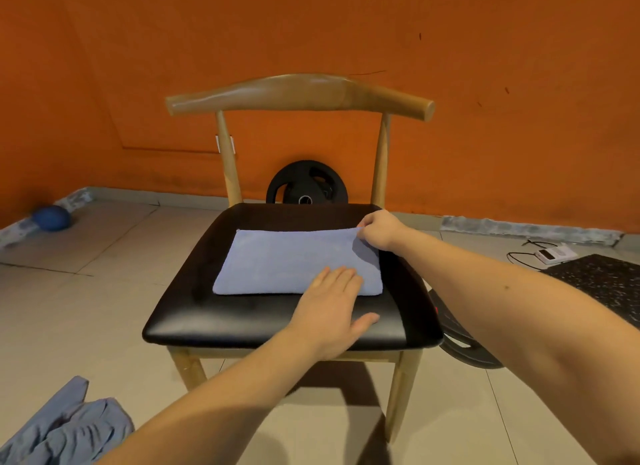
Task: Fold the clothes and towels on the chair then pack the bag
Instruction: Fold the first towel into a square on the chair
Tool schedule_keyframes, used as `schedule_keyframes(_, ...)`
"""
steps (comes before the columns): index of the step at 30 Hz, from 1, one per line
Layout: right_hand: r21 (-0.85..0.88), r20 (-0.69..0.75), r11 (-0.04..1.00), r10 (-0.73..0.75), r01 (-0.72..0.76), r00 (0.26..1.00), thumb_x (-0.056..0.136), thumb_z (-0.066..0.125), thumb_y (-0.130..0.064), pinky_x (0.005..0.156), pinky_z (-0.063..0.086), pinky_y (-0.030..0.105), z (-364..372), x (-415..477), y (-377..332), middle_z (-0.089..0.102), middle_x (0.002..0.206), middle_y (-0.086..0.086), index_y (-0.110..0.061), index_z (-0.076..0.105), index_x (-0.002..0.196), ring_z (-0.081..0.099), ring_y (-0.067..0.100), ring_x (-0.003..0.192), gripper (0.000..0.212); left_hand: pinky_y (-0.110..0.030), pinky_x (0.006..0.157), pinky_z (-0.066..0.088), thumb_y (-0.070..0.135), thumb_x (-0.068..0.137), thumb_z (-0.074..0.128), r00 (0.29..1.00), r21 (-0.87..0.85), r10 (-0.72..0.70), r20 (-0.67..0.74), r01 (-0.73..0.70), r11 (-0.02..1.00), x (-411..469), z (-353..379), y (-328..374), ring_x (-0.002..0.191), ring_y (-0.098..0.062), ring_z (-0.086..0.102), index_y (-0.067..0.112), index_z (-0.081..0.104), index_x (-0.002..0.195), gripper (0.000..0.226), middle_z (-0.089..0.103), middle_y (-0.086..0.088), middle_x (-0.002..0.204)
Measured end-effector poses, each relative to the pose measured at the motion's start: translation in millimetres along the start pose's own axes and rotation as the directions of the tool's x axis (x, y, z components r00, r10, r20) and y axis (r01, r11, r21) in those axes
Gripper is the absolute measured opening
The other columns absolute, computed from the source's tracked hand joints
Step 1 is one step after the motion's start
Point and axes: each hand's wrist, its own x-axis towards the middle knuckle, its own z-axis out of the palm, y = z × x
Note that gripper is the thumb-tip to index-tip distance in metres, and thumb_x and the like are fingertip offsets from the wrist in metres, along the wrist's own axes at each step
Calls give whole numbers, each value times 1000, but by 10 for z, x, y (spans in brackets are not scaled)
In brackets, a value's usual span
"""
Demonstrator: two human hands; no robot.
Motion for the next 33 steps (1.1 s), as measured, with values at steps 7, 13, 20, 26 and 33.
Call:
schedule_keyframes(7, 289, 171, 931, 180, -224, 969, 93, 62, 0, 58, 61, 30, -101, -869, -140, 64, 99, 14, -9, 64, 88, 68, 26, 83, 10, -30, 115, 32, 67, 77, 72, 988, -14, 74, -135, -76, 997, -534, -30, -186, 115, -14, 49, 23, 52, 124, 67, 53, 6, 126)
schedule_keyframes(13, 441, 194, 828, 290, -347, 937, 92, 72, -5, 63, 61, 27, 25, -1454, -59, 70, 110, 17, -10, 66, 97, 74, 29, 90, 9, -34, 95, 51, 37, 70, 90, 992, 70, 5, -126, 3, 998, -815, 33, -230, 107, -21, 58, 21, 61, 118, 58, 62, -1, 119)
schedule_keyframes(20, 406, 240, 860, 225, -308, 944, 95, 70, -9, 58, 58, 25, -21, -1889, 60, 71, 101, 18, -9, 62, 102, 74, 22, 69, 10, -21, 84, 48, 39, 99, 61, 988, -117, 24, -151, -42, 992, -1138, -118, -169, 105, -8, 52, 27, 61, 119, 24, 57, 11, 118)
schedule_keyframes(26, 256, 109, 967, -30, 1, 994, 102, 51, -1, 72, 64, 32, -28, -2099, 332, 71, 111, 6, -17, 56, 123, 76, 21, 87, 27, -20, 77, 47, 43, 103, 51, 979, -322, -100, -177, 39, 946, -1195, -225, -82, 92, -5, 51, 36, 53, 108, 9, 53, 18, 103)
schedule_keyframes(33, -86, 158, 892, -427, 444, 890, 90, 77, -17, 107, 44, 18, 46, -2127, 484, 33, 156, -21, -39, 42, 150, 33, -2, 139, 73, -23, 74, 48, 42, 104, 50, 951, -513, -260, -169, 141, 847, -1150, -277, -66, 90, -6, 56, 33, 57, 103, 11, 57, 17, 96)
